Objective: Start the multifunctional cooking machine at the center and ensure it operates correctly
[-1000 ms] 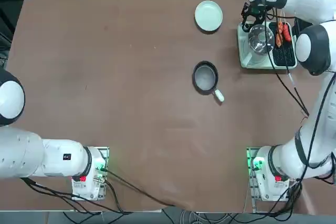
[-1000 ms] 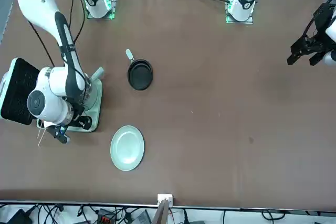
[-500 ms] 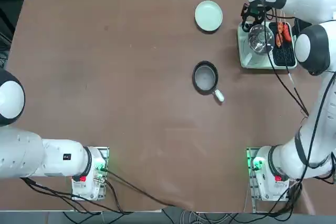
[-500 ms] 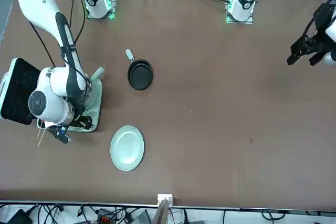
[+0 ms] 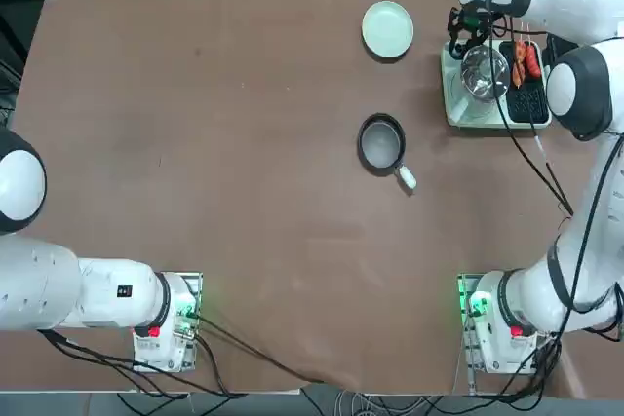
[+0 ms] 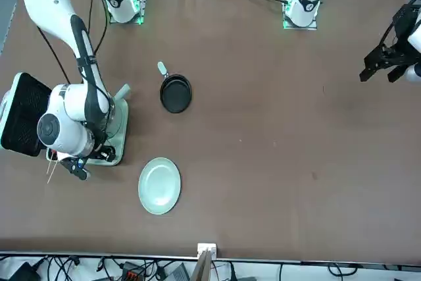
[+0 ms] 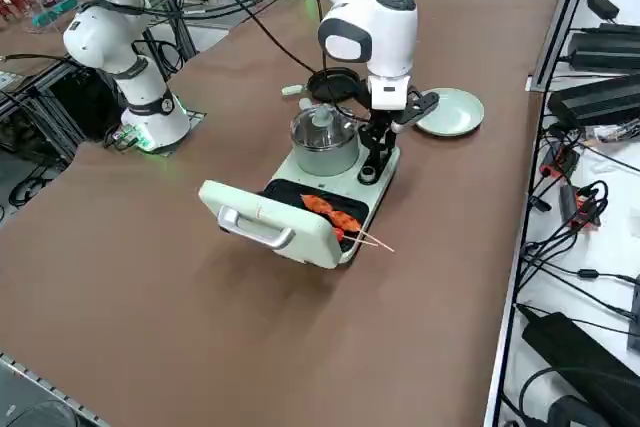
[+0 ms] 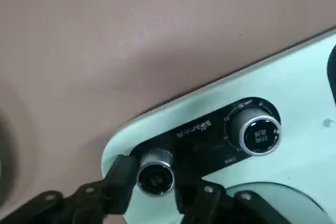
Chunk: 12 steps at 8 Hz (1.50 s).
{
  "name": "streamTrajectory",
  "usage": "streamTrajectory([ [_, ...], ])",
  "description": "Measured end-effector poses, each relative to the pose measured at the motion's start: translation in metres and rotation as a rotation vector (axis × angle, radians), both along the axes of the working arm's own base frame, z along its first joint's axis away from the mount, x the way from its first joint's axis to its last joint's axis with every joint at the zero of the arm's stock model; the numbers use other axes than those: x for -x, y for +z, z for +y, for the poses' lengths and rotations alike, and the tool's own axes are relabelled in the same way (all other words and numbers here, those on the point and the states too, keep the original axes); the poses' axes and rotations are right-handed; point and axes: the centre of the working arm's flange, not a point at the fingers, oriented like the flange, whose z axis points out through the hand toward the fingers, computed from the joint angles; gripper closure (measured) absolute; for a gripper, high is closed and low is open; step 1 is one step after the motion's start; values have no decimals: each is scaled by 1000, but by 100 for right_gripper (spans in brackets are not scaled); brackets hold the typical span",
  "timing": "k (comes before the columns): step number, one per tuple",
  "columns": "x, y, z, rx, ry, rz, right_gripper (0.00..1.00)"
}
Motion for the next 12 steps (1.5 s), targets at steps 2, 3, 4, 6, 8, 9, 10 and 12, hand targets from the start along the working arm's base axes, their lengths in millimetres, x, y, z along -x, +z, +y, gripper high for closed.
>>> streamTrajectory([
  [2, 0, 0, 0, 0, 0, 0, 58],
  [3, 0, 0, 0, 0, 3, 0, 58],
  [4, 0, 0, 0, -1, 35, 0, 58],
  [6, 0, 0, 1, -8, 178, 1, 58],
  [8, 0, 0, 2, -14, 337, 4, 58],
  [9, 0, 0, 3, -17, 439, 8, 58],
  [10, -1, 0, 4, -22, 552, 12, 58],
  [12, -1, 0, 5, -33, 780, 18, 58],
])
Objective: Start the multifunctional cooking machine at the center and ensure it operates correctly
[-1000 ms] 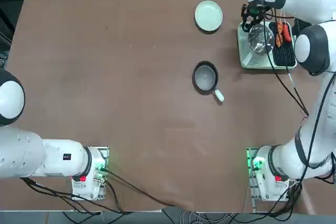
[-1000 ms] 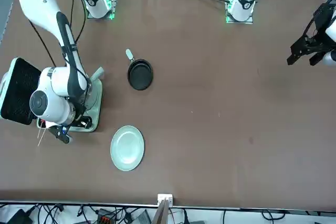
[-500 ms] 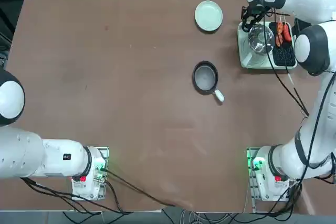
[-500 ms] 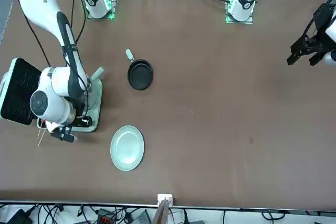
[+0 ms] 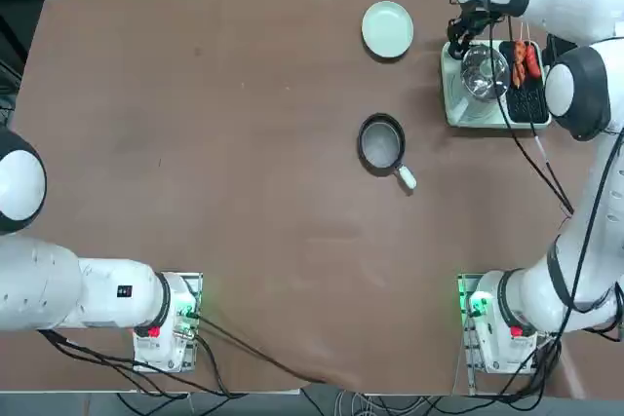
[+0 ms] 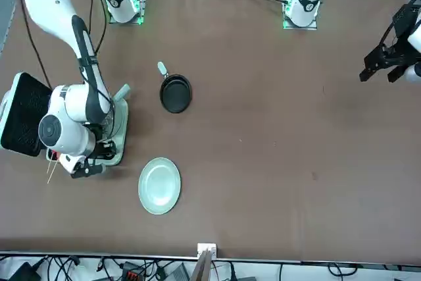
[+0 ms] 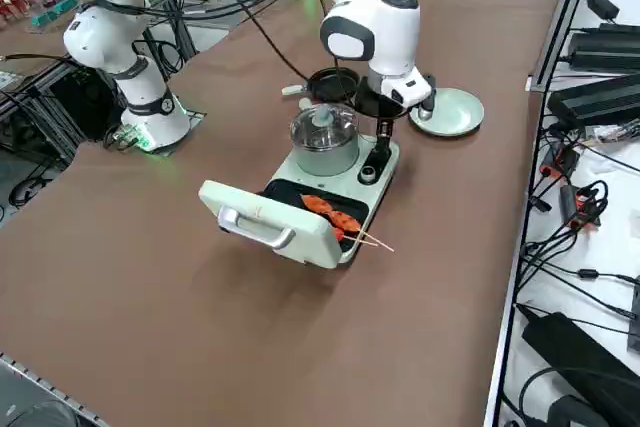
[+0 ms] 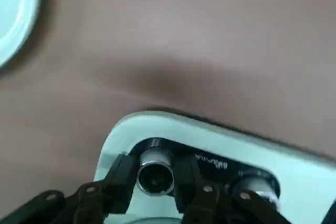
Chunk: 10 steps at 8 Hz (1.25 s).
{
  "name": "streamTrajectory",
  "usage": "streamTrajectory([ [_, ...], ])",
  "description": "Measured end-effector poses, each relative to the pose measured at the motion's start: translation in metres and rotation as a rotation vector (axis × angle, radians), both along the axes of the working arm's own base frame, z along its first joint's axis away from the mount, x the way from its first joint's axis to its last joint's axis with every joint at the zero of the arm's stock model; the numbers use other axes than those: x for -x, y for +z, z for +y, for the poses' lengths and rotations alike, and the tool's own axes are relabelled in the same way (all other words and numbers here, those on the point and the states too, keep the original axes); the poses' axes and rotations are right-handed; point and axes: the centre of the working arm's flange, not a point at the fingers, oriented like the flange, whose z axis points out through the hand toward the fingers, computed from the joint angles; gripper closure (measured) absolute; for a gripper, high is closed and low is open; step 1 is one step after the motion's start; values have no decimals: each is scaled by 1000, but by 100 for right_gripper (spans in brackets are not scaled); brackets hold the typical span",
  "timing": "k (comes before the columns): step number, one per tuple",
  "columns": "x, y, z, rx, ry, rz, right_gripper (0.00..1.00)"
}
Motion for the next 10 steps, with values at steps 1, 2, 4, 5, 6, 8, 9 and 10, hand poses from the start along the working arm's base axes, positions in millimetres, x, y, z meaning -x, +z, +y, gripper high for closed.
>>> streamTrajectory([
  [1, 0, 0, 1, -6, 121, 4, 58],
  [2, 0, 0, 3, -11, 229, 10, 58],
  [4, 3, -1, 12, -10, 432, 35, 58],
  [5, 5, -1, 17, -11, 518, 49, 58],
  [6, 5, -1, 18, -12, 590, 55, 58],
  [8, 5, -1, 19, -15, 648, 58, 56],
  [9, 5, 1, 26, -27, 653, 52, 41],
  [10, -1, 11, 32, -32, 657, 36, 21],
])
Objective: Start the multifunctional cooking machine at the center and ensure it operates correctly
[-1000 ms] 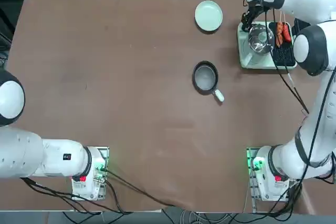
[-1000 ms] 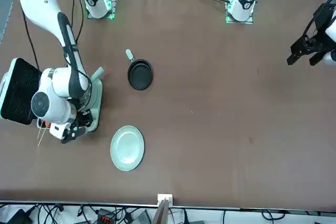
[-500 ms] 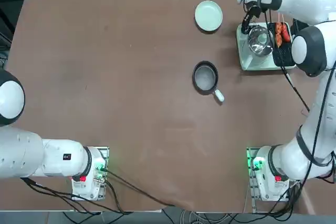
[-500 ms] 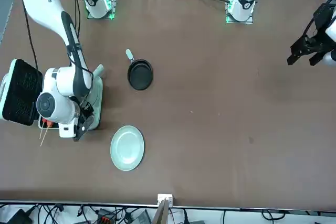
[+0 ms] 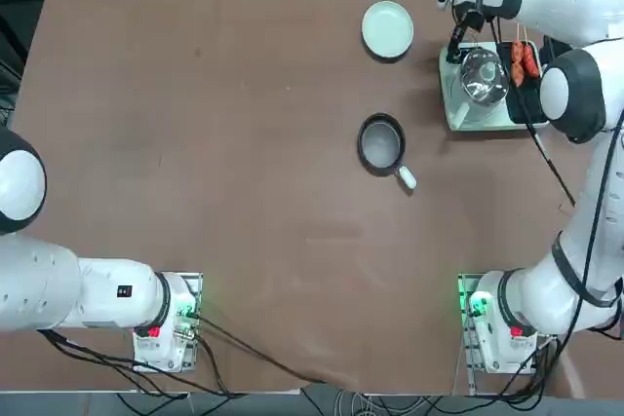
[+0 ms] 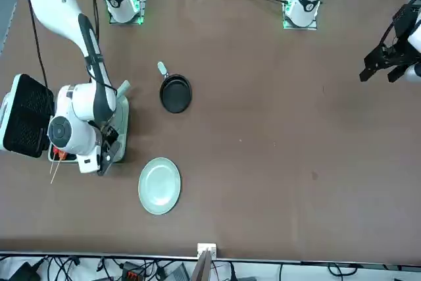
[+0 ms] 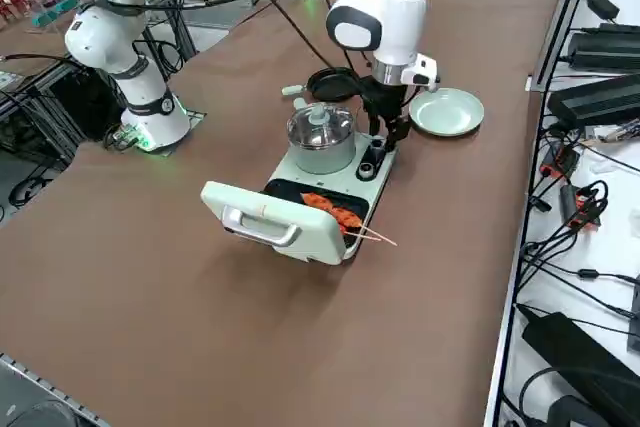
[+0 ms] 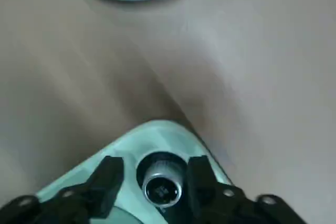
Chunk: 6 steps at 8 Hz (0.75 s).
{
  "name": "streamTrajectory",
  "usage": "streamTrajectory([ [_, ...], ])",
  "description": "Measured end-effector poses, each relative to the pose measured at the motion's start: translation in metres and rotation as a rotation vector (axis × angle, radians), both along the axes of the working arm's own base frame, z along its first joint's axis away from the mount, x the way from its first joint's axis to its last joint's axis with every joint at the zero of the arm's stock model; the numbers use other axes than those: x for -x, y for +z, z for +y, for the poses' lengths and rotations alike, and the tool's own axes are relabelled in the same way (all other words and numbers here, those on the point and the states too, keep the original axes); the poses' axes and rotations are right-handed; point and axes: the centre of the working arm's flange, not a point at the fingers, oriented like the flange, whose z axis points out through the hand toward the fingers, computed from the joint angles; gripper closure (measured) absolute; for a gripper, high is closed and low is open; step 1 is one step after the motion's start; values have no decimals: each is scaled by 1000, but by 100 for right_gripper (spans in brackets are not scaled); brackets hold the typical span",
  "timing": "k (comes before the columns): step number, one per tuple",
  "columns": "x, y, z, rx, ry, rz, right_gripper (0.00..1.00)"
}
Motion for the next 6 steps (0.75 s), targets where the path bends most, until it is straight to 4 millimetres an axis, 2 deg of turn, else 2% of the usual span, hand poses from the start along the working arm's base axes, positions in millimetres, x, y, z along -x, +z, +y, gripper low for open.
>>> streamTrajectory([
  [1, -10, 20, 0, -7, -4, -18, 4],
  [2, -20, 44, -3, -11, -37, -36, 0],
  [4, -29, 92, -22, 6, -200, -37, 0],
  [6, -25, 155, -39, 14, -439, -62, 0],
])
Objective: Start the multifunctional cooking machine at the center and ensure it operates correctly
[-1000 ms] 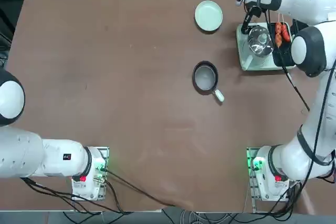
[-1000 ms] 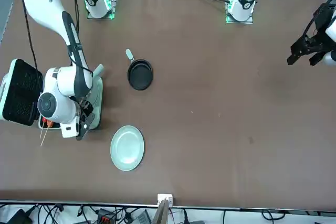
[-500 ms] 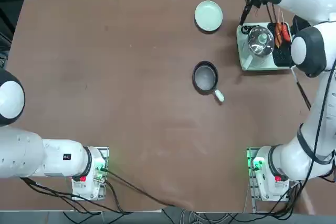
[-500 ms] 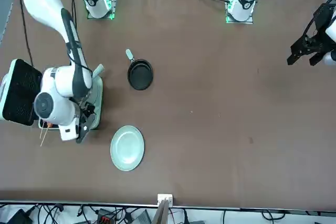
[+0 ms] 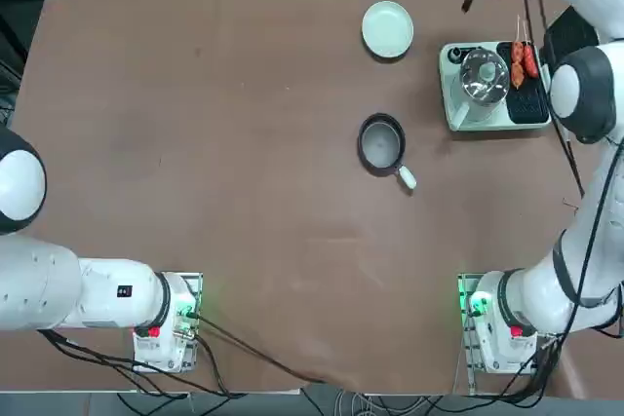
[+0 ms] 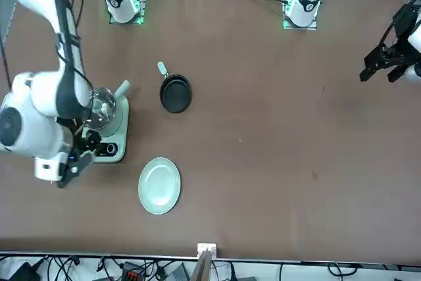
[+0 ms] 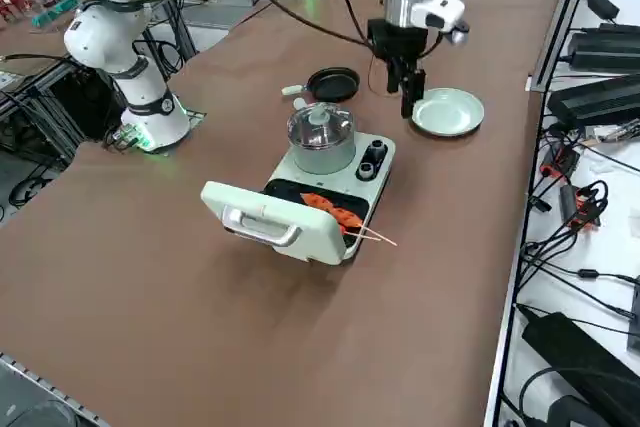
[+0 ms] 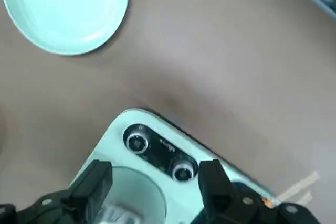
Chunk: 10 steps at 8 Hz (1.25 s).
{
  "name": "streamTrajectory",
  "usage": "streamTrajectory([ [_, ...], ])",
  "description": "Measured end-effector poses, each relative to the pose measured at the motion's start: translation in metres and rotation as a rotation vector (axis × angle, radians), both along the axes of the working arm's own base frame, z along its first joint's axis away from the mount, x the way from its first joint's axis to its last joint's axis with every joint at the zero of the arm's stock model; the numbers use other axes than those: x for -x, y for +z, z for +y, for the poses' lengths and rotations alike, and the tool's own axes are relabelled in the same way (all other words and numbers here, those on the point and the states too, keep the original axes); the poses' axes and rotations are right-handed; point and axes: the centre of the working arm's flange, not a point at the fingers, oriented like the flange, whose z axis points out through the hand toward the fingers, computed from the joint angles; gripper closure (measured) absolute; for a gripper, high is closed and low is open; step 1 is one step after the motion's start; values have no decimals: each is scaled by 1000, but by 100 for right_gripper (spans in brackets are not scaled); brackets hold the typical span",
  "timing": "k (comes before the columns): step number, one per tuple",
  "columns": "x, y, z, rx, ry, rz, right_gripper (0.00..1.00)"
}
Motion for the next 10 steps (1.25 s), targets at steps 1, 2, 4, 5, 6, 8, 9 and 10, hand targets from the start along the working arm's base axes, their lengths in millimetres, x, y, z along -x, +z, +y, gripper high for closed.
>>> streamTrajectory([
  [1, 11, 34, -3, -4, -135, 3, 0],
  [2, 25, 68, -6, -7, -261, 10, 0],
  [4, 54, 124, -24, -10, -401, 13, 0],
  [5, 69, 146, -44, -16, -440, -1, 0],
  [6, 87, 164, -64, -26, -471, -10, 0],
  [8, 132, 186, -87, -62, -520, -8, 0],
  [9, 153, 194, -90, -76, -549, -7, 0],
  [10, 171, 200, -91, -79, -574, -8, 0],
])
